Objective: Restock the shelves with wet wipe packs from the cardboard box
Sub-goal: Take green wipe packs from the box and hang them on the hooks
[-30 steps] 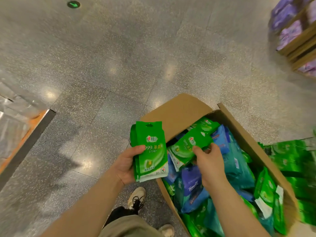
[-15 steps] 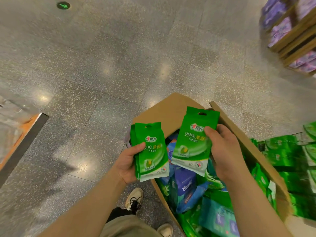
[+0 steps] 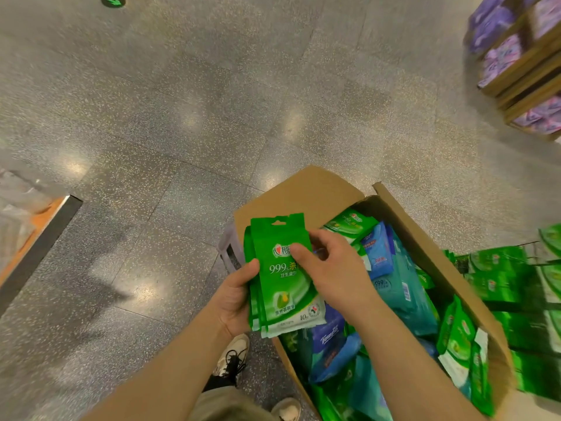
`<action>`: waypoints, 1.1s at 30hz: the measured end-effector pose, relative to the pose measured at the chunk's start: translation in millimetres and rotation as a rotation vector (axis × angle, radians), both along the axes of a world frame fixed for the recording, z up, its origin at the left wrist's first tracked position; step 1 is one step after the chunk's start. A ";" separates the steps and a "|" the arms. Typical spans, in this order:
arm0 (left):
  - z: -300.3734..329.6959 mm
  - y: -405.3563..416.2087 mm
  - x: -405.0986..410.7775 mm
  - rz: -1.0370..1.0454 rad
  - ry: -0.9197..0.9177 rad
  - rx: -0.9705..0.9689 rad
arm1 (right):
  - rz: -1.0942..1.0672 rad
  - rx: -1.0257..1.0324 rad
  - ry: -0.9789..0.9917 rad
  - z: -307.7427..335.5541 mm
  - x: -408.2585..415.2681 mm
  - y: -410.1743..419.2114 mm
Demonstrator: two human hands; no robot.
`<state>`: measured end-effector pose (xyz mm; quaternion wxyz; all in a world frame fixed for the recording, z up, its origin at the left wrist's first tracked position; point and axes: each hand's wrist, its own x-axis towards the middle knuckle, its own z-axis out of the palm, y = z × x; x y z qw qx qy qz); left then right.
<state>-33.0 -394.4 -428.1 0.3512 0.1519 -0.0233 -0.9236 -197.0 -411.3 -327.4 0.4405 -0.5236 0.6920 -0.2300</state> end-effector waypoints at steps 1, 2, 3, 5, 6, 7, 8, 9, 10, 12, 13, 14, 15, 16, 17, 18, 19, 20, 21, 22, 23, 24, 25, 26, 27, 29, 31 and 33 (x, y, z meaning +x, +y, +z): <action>-0.2 -0.1 1.7 -0.005 -0.010 0.019 | -0.075 0.027 -0.039 -2.6 -3.2 -2.1; -0.2 -0.5 3.4 -0.010 -0.034 0.046 | -0.205 0.046 -0.073 -11.9 -11.4 -6.0; -0.7 0.3 6.0 -0.005 -0.046 0.059 | -0.354 0.069 -0.059 -26.7 -24.9 -12.3; -4.1 1.5 10.0 0.013 -0.039 0.067 | -0.625 0.101 0.060 -56.2 -50.5 -25.1; -3.9 0.9 10.9 0.027 -0.071 0.070 | -0.705 0.112 0.088 -68.8 -61.2 -30.2; -5.4 1.1 12.0 0.042 -0.082 0.049 | -0.746 0.143 0.096 -79.1 -68.7 -34.9; -11.4 2.2 14.0 0.078 -0.047 0.045 | -0.768 0.169 0.083 -87.7 -72.4 -39.9; -16.5 1.9 17.2 0.086 0.005 0.082 | -0.781 0.202 0.073 -92.4 -73.4 -45.4; -18.8 2.2 19.0 0.065 0.033 0.113 | -0.784 0.213 0.051 -100.1 -76.4 -51.6; -23.7 8.1 20.6 0.032 0.039 0.116 | -0.798 0.237 -0.003 -107.7 -79.5 -64.8; -26.0 11.0 22.4 0.027 0.037 0.101 | -0.806 0.262 -0.040 -115.5 -84.6 -70.1; -27.6 13.3 24.1 0.026 0.031 0.096 | -0.820 0.268 -0.083 -122.1 -88.2 -76.6; -28.4 15.8 25.1 0.029 0.004 0.098 | -0.848 0.293 -0.133 -129.7 -93.6 -81.1; -27.5 18.1 25.5 0.038 -0.041 0.100 | -0.872 0.298 -0.190 -136.2 -98.6 -84.1; -24.9 19.7 26.0 0.046 -0.086 0.099 | -0.906 0.306 -0.211 -137.9 -102.1 -84.1; -21.4 20.8 26.7 0.055 -0.110 0.092 | -0.916 0.317 -0.220 -136.2 -102.5 -83.3; -19.0 22.2 27.1 0.065 -0.103 0.081 | -0.931 0.311 -0.220 -128.7 -100.1 -79.7; -17.7 23.5 26.7 0.071 -0.087 0.078 | -0.941 0.287 -0.229 -119.0 -97.5 -73.3; -15.7 24.3 25.6 0.073 -0.086 0.078 | -0.964 0.266 -0.248 -105.8 -92.0 -62.9; -13.1 24.5 23.7 0.075 -0.093 0.083 | -0.988 0.249 -0.272 -92.4 -85.3 -50.1; -10.3 24.1 21.3 0.076 -0.100 0.091 | -1.003 0.234 -0.305 -78.3 -78.8 -34.1; -6.8 23.4 18.3 0.073 -0.102 0.100 | -1.003 0.206 -0.337 -63.6 -71.9 -15.4; -2.4 22.5 15.0 0.060 -0.100 0.110 | -0.993 0.168 -0.374 -47.5 -65.2 3.5; 2.6 21.9 11.8 0.042 -0.096 0.114 | -0.981 0.121 -0.417 -32.1 -58.6 21.5; 6.8 22.2 8.3 0.028 -0.081 0.110 | -0.969 0.078 -0.470 -16.3 -52.6 37.1; 13.5 22.9 0.2 0.008 -0.045 0.124 | -0.919 0.043 -0.597 11.9 -41.1 60.1; 18.4 23.5 -9.4 -0.028 -0.010 0.102 | -0.772 0.063 -0.690 32.0 -31.0 73.7; 21.7 24.7 -20.0 -0.054 0.030 0.076 | -0.646 0.077 -0.621 39.5 -25.5 81.4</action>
